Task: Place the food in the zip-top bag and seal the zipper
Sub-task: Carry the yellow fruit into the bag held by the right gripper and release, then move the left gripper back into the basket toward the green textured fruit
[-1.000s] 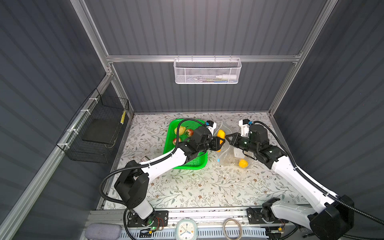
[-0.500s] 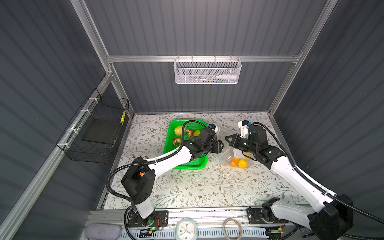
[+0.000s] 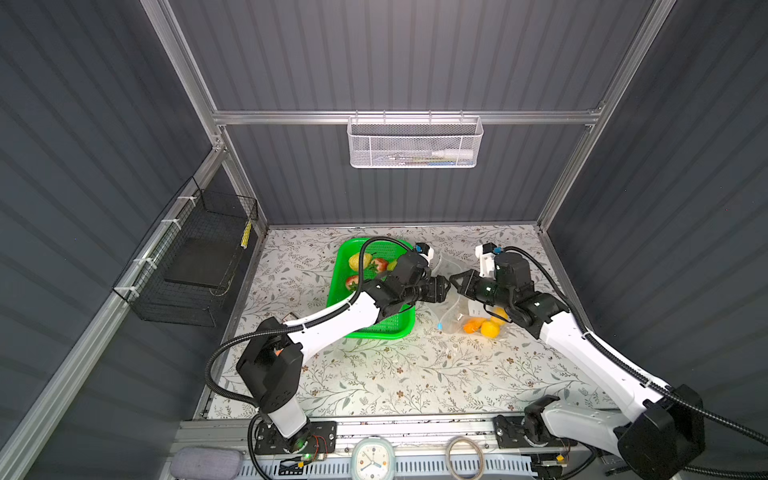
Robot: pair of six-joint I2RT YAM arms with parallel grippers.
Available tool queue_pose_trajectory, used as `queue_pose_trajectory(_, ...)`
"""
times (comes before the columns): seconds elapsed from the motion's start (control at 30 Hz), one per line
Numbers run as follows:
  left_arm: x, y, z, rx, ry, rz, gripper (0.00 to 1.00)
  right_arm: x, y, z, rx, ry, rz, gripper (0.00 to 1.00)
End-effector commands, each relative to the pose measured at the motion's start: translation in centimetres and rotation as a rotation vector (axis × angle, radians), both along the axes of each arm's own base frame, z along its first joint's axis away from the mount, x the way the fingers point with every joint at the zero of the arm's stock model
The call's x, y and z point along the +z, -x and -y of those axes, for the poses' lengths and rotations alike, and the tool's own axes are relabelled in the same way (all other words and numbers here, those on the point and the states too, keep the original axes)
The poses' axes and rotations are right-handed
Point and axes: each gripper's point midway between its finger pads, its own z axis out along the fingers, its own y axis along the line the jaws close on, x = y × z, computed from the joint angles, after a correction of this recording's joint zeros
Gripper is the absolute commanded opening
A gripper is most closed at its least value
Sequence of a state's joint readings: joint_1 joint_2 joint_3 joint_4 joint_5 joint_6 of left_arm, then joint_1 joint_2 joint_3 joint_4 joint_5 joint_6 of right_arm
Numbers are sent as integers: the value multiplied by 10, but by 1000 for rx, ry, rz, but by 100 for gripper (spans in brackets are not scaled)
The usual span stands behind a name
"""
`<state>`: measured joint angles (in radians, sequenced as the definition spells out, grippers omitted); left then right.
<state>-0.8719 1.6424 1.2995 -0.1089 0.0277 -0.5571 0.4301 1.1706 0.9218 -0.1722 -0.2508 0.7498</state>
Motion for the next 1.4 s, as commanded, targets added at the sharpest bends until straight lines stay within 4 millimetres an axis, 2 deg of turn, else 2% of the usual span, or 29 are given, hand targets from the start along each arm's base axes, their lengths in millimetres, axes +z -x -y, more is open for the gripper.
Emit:
queue_pose_trajectory(0.0,48,2,-6,6,94,105,76,-3,-2,2,-1,22,6,0)
queue_pose_trajectory(0.1,56,-4,-20,36,97,126,79,-4,-3,2,-4,26,3,0)
queue_pose_trajectory(0.2,53,-14,-40,84,81,112,80,-3,-4,2,-2,30,5,0)
queue_pose_trajectory(0.37,32,-31,-97,225,7,24,83,-4,-3,5,-8,51,7,0)
queue_pose_trajectory(0.43,21,-31,-123,290,-77,4,87,-6,-2,7,-13,61,5,0)
queue_pose_trajectory(0.53,8,-24,-158,373,-235,-11,100,-9,-2,8,-19,66,3,0)
queue_pose_trajectory(0.67,-8,-12,-191,445,-372,-52,100,-13,-3,7,-19,58,-5,0)
queue_pose_trajectory(0.93,-56,8,-228,507,-602,-187,100,-20,-2,7,-18,60,-17,0)
queue_pose_trajectory(1.17,-95,10,-242,510,-757,-276,100,-24,0,11,-24,86,-23,0)
queue_pose_trajectory(1.37,-118,13,-246,511,-795,-320,100,-26,-1,13,-33,95,-24,0)
